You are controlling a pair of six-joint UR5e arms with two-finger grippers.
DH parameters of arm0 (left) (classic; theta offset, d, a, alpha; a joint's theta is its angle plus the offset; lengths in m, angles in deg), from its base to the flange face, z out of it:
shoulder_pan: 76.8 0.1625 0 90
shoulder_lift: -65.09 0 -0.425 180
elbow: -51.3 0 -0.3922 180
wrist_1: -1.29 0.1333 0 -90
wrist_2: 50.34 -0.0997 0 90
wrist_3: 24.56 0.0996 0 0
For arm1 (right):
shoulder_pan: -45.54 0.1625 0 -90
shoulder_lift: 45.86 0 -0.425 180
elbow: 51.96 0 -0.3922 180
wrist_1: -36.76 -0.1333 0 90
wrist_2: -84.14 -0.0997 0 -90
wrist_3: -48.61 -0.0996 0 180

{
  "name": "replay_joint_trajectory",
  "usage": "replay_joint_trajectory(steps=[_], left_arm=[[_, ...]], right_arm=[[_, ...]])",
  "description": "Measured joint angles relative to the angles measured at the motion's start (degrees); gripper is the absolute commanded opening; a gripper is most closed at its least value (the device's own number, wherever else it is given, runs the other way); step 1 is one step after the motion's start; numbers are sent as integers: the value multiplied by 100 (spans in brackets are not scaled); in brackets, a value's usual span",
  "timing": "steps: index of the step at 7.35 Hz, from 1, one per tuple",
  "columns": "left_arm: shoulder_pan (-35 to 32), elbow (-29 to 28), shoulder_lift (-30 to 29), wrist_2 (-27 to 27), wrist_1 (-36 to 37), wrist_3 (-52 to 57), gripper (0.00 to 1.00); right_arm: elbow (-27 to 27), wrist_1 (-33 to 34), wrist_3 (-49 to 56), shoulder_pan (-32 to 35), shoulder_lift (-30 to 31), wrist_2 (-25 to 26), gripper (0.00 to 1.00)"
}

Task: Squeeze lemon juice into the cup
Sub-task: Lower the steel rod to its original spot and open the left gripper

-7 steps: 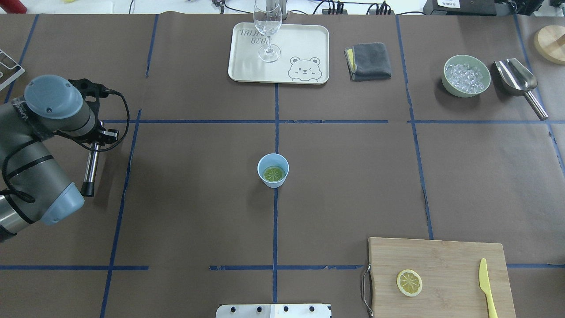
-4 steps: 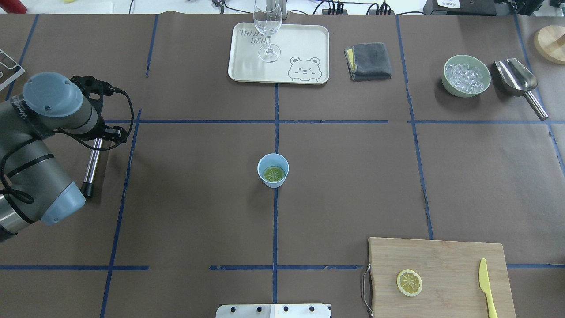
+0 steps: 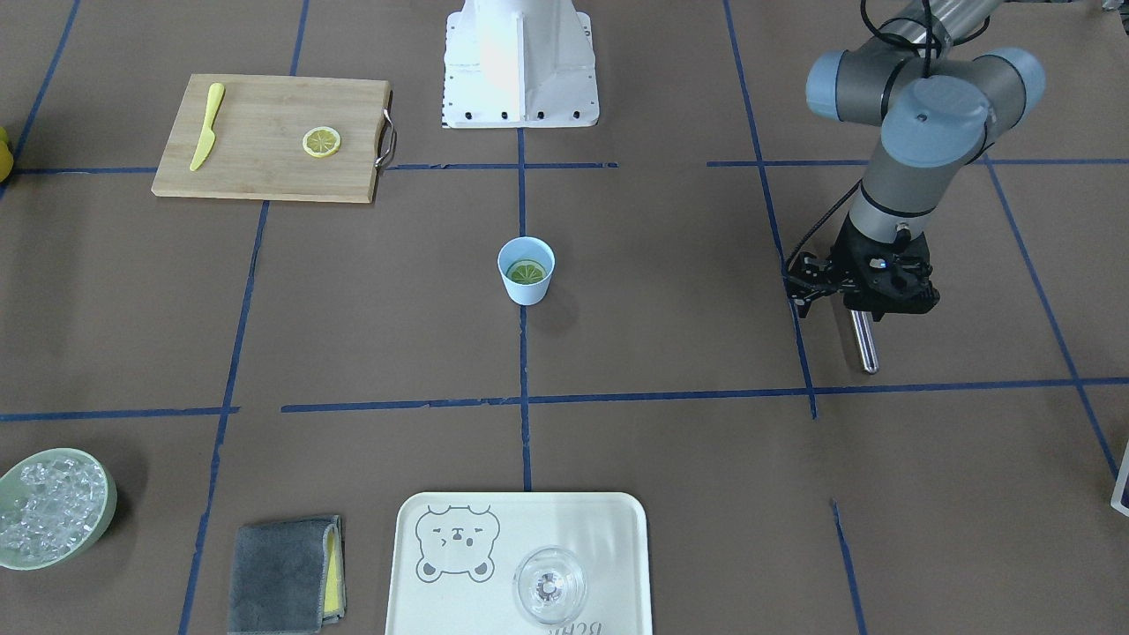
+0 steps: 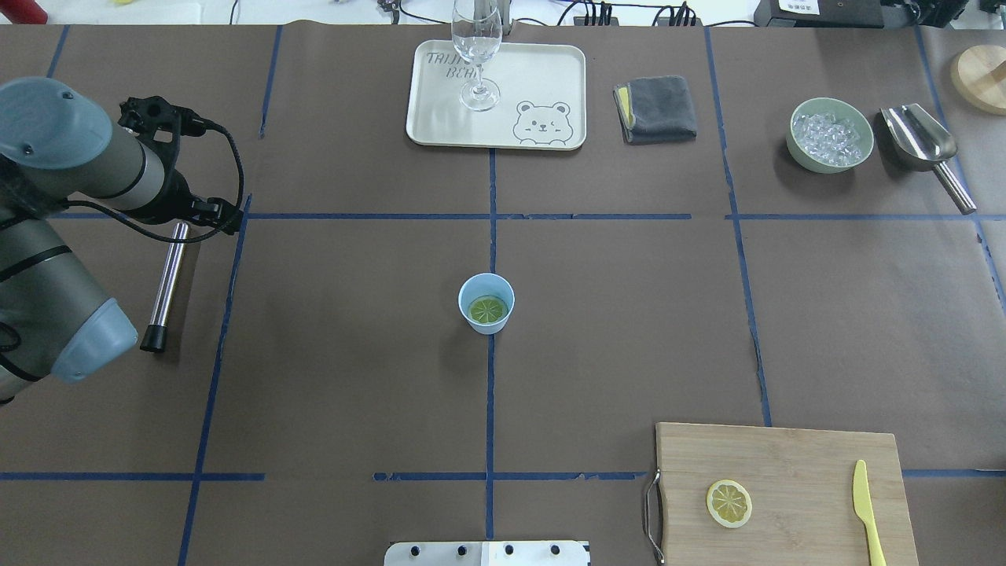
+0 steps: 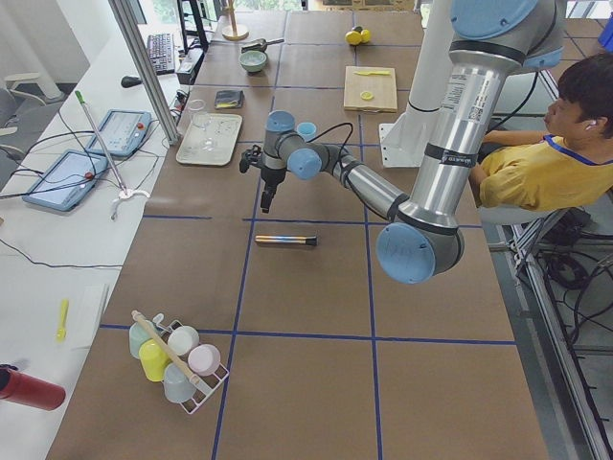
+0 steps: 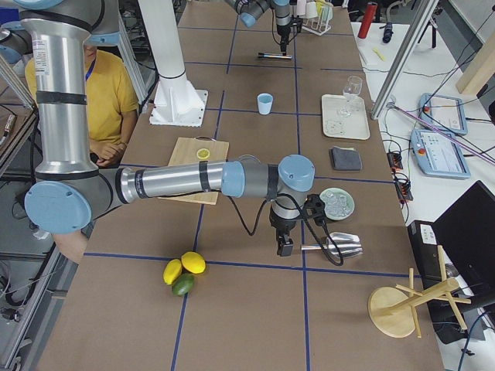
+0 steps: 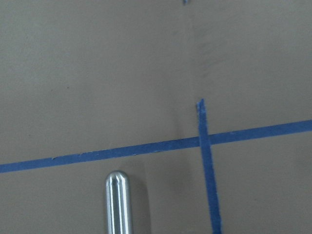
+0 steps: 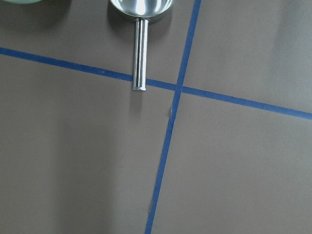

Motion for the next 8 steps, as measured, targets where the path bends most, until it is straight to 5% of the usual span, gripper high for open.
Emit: replay_joint_trajectory(steps=[6,8], left_arm=[[-119,-497,-311,279,-739,-30,100],[-482,-516,-273,836,-659,11,100]], right_arm=[[-337,-188,-10,256,-318,223,100],[-382,-200,-9,256,-337,234,100]])
